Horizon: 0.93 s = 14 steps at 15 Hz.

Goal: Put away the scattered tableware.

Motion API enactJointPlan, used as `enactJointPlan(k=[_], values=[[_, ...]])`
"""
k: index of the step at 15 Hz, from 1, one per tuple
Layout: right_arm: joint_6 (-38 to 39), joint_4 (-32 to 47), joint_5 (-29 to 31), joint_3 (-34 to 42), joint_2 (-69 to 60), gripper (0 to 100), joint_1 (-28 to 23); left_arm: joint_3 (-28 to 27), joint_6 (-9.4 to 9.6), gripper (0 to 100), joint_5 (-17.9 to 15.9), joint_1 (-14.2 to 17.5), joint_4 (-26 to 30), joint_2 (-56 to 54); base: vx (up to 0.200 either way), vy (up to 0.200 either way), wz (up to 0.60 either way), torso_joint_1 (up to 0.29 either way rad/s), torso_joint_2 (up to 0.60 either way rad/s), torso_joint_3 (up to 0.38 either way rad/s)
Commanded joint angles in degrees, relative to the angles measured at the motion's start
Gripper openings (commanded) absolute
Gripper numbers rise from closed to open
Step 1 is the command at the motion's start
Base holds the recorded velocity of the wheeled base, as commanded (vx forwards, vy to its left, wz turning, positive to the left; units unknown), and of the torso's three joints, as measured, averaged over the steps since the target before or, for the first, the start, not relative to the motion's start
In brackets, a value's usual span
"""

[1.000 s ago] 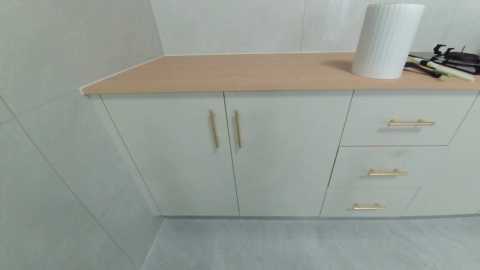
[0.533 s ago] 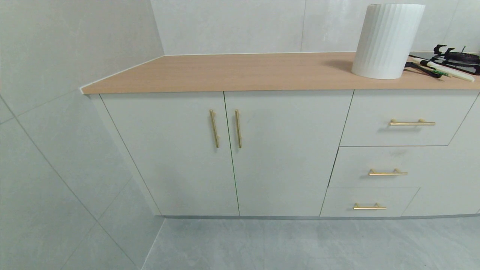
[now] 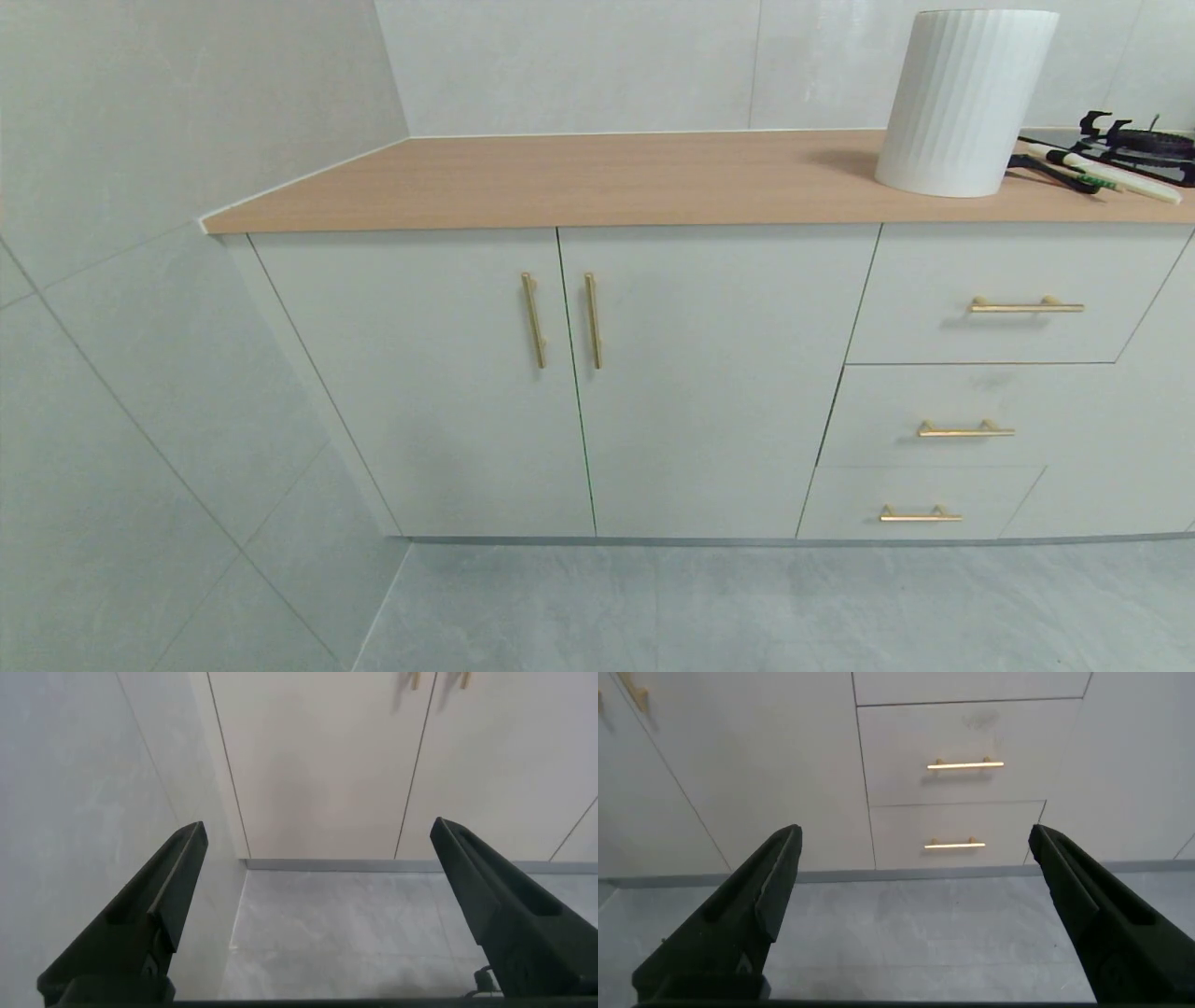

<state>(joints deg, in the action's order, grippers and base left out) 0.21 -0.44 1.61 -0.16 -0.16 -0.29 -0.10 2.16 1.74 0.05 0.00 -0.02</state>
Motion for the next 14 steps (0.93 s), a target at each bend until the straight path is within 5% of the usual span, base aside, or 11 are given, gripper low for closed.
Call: enactJointPlan(k=[1, 4, 9, 14], values=[[-0.4, 0.0, -0.2, 0.2, 0.2, 100, 0.1, 0.0, 0.04, 100, 0.0, 0.0, 0.0, 0.1, 0.0, 0.0, 0.0, 0.0, 0.0, 0.0], [-0.1, 0.0, -0.1, 0.2, 0.2, 100, 0.1, 0.0, -2.16, 100, 0.0, 0.0, -0.1, 0.1, 0.0, 0.0, 0.0, 0.0, 0.0, 0.0], [0.0, 0.0, -0.1, 0.2, 0.2, 100, 0.1, 0.0, -2.25, 100, 0.0, 0.0, -0.1, 0.1, 0.0, 0.0, 0.0, 0.0, 0.0, 0.0], [0.0, 0.0, -0.1, 0.2, 0.2, 100, 0.1, 0.0, -1.72, 100, 0.0, 0.0, -0.1, 0.1, 0.0, -0.2, 0.0, 0.002, 0.0, 0.005]])
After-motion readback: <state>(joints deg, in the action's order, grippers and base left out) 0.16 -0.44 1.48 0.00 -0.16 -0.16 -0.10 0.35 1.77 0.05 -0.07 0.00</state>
